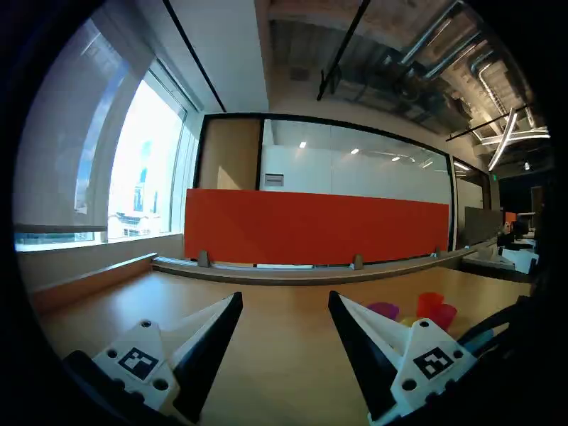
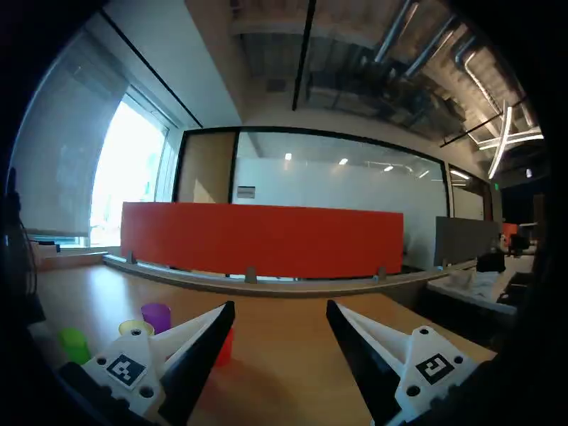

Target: Pour water

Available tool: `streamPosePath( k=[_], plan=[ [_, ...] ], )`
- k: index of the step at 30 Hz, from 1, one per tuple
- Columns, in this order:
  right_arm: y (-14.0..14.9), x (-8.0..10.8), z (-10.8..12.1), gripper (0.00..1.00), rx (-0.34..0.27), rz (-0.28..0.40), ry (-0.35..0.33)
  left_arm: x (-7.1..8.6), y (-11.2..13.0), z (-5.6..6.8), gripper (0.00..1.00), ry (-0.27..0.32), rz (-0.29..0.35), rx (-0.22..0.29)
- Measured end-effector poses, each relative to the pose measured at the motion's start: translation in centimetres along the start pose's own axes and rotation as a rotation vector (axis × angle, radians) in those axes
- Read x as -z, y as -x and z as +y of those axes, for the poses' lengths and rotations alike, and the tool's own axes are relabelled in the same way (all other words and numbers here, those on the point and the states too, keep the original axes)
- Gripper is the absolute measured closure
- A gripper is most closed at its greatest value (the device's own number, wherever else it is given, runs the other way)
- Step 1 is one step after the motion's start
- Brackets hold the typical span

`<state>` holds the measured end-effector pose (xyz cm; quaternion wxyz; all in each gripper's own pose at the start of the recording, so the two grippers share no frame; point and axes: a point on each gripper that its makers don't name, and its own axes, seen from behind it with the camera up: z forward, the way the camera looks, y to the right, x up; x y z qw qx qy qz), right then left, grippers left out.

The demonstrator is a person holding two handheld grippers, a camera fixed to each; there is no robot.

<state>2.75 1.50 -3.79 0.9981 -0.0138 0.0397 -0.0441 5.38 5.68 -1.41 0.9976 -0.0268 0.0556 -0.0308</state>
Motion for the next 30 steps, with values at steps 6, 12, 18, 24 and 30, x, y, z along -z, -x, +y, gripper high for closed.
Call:
streamPosePath(
  k=[6, 12, 18, 24, 30],
  plan=[
    [-0.3, -0.5, -0.3, 0.0, -0.02, -0.009, 0.005, -0.5, -0.4, -0.3, 0.11, -0.028, 0.032, 0.002],
    [-0.1, -0.9, -0.8, 0.0, -0.028, -0.036, -0.001, -0.6, -0.8, -1.0, 0.11, -0.058, 0.054, 0.033],
    [-0.8, -1.0, -1.0, 0.0, 0.002, -0.047, 0.001, -0.4, -0.1, -3.3, 0.11, -0.095, 0.044, 0.034],
    [-1.1, -1.2, -1.7, 0.0, 0.011, -0.054, -0.001, -0.1, 0.9, -4.8, 0.11, -0.109, 0.03, -0.009],
    [-0.6, -1.2, -3.1, 0.0, 0.04, -0.064, -0.019, 0.0, 2.0, -4.8, 0.11, -0.095, 0.014, -0.085]
  ],
)
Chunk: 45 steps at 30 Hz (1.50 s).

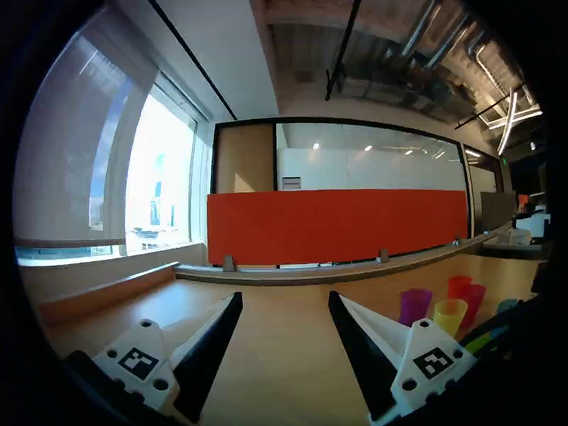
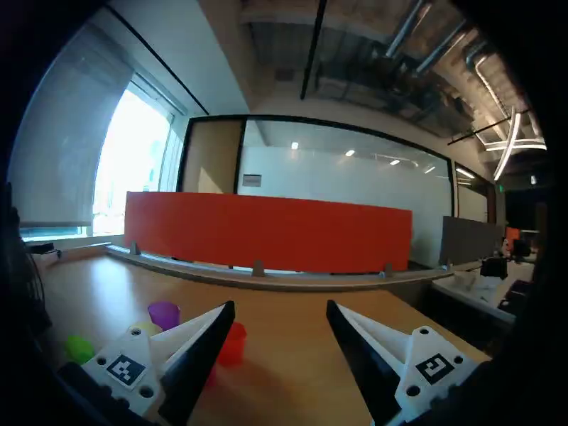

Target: Pour water

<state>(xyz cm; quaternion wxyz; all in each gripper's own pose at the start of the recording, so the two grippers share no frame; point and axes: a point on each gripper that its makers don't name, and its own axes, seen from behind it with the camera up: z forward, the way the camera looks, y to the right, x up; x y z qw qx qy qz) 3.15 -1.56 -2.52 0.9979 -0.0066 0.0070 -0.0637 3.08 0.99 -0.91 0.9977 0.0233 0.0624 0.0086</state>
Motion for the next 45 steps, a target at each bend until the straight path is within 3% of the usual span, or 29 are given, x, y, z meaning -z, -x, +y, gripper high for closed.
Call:
streamPosePath(
  k=[6, 26, 45],
  plan=[
    [0.6, -0.2, -0.7, 0.0, 0.01, -0.024, -0.006, 0.0, 1.5, -0.3, 0.11, -0.003, -0.016, -0.028],
    [0.6, -0.3, -1.5, 0.0, 0.044, -0.037, -0.009, -0.5, 3.6, -1.0, 0.11, -0.002, -0.048, 0.031],
    [0.6, -0.2, -0.6, 0.0, 0.039, -0.032, 0.004, -1.0, 4.6, -1.0, 0.11, 0.001, -0.083, 0.028]
  ],
)
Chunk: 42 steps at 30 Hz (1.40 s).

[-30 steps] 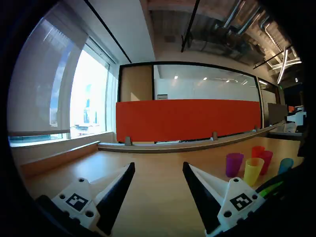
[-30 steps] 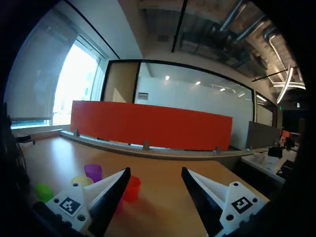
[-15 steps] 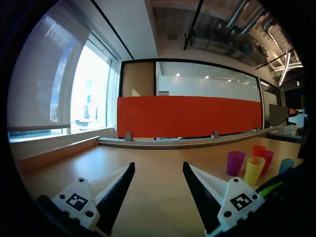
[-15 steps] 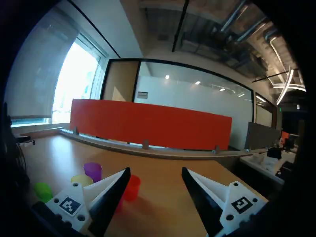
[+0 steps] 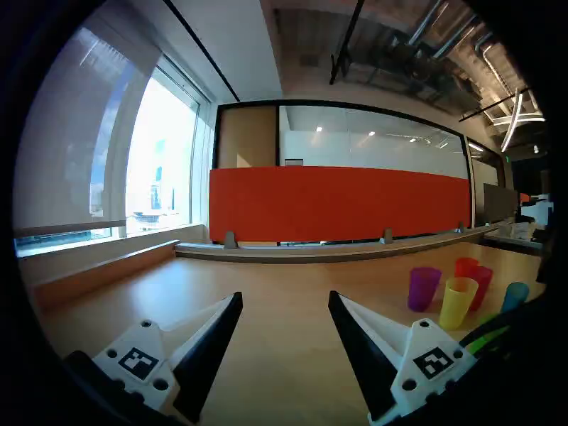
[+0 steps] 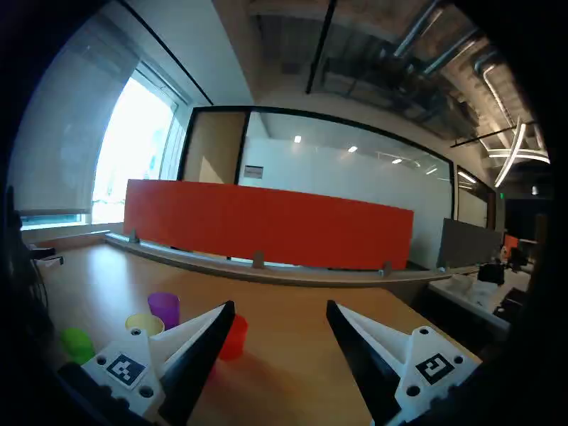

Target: Pour water

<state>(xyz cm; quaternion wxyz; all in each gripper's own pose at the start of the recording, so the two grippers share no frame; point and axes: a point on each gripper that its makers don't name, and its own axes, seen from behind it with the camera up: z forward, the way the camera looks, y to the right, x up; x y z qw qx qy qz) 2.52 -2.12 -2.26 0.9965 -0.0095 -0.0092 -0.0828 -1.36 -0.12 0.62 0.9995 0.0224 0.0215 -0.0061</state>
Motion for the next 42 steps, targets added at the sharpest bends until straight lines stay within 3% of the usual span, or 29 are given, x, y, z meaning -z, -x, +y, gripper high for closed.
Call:
streamPosePath(
  k=[9, 20, 35, 42],
  plan=[
    [-0.3, 0.5, 0.2, 0.0, 0.004, 0.012, -0.005, 0.0, 0.1, 0.0, 0.1, -0.001, -0.003, -0.001],
    [-1.1, 1.4, 1.7, 0.0, 0.007, 0.076, 0.006, -0.1, 0.1, 0.0, 0.1, -0.001, -0.004, -0.002],
    [0.3, 0.6, 2.8, 0.0, -0.081, 0.14, -0.003, -0.1, 0.2, 0.0, 0.11, -0.001, -0.003, -0.002],
    [1.7, -0.3, 1.7, 0.0, -0.116, 0.151, -0.05, -0.1, 0.2, 0.0, 0.1, -0.001, -0.003, -0.002]
  ],
)
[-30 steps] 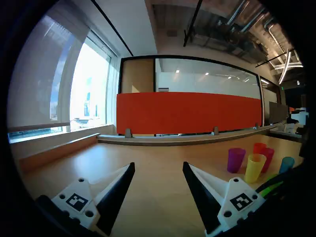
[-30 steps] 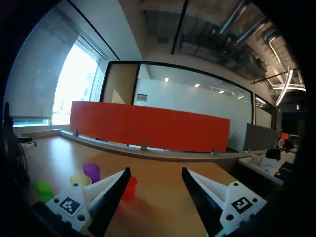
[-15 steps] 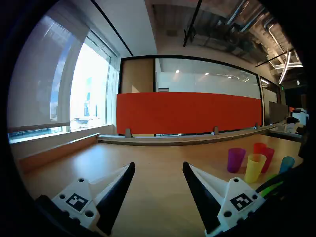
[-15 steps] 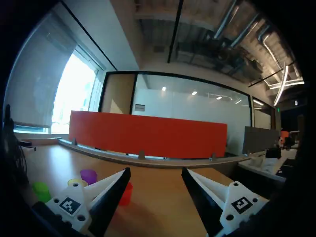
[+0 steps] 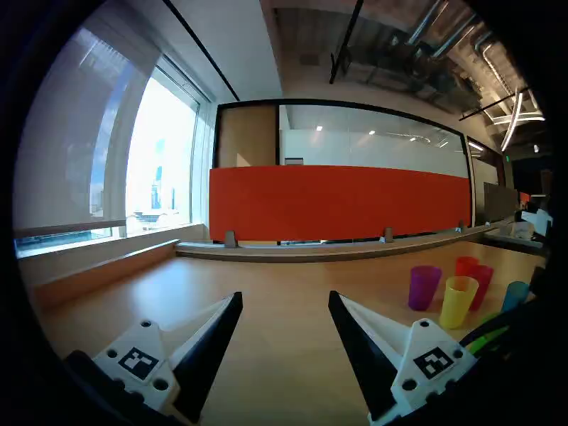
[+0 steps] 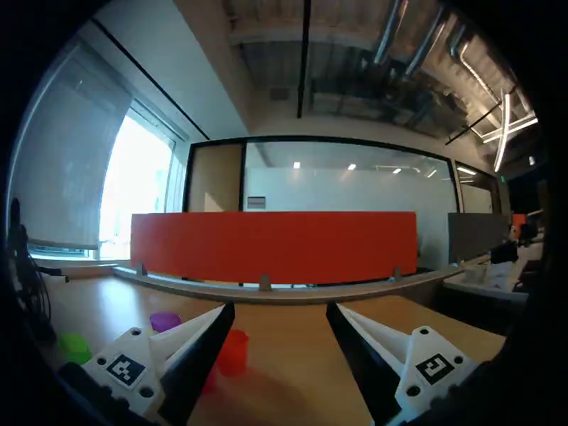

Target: Pour water

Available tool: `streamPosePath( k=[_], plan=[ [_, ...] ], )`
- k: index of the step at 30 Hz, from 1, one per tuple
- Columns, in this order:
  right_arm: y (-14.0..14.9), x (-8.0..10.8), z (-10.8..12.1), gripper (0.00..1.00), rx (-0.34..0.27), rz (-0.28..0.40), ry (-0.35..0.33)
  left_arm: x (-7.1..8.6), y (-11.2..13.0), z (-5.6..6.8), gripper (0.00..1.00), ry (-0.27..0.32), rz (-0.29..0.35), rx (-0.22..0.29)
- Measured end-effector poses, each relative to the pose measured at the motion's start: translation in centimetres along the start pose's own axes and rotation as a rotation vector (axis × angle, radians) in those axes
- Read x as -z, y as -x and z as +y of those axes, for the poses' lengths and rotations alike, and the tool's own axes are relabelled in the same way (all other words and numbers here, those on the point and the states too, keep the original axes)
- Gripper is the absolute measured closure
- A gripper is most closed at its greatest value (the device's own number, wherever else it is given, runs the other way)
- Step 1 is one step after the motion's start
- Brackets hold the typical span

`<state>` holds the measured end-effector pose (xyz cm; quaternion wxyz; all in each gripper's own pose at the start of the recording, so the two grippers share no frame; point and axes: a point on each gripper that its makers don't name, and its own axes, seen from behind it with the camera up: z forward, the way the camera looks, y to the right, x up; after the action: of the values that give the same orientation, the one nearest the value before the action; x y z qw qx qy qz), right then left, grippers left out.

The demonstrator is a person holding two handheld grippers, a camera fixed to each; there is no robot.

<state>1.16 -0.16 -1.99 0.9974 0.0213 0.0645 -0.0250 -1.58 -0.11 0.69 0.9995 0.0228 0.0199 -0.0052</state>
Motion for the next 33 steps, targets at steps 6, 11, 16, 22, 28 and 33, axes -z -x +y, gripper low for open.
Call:
streamPosePath(
  k=[6, 11, 16, 22, 28, 33],
  plan=[
    [2.4, -0.6, 0.2, 0.0, -0.007, -0.039, 0.025, 0.0, 0.0, 0.0, 0.1, 0.0, 0.0, 0.0],
    [4.2, -1.2, 0.9, 0.0, -0.025, -0.078, 0.053, 0.1, 0.0, 0.0, 0.11, 0.0, 0.0, 0.0],
    [5.3, -1.4, 1.6, 0.0, -0.047, -0.103, 0.071, 0.1, 0.0, 0.0, 0.11, 0.0, 0.0, 0.0],
    [6.0, -1.6, 2.1, 0.01, -0.048, -0.118, 0.085, 0.0, 0.0, 0.0, 0.11, 0.0, 0.0, 0.0],
    [6.1, -1.8, 1.6, 0.01, -0.03, -0.12, 0.082, 0.0, 0.0, 0.0, 0.11, 0.0, 0.0, 0.0],
    [6.1, -1.8, 1.2, 0.01, -0.011, -0.121, 0.078, 0.0, 0.0, 0.0, 0.11, 0.0, 0.0, 0.0]
  ],
)
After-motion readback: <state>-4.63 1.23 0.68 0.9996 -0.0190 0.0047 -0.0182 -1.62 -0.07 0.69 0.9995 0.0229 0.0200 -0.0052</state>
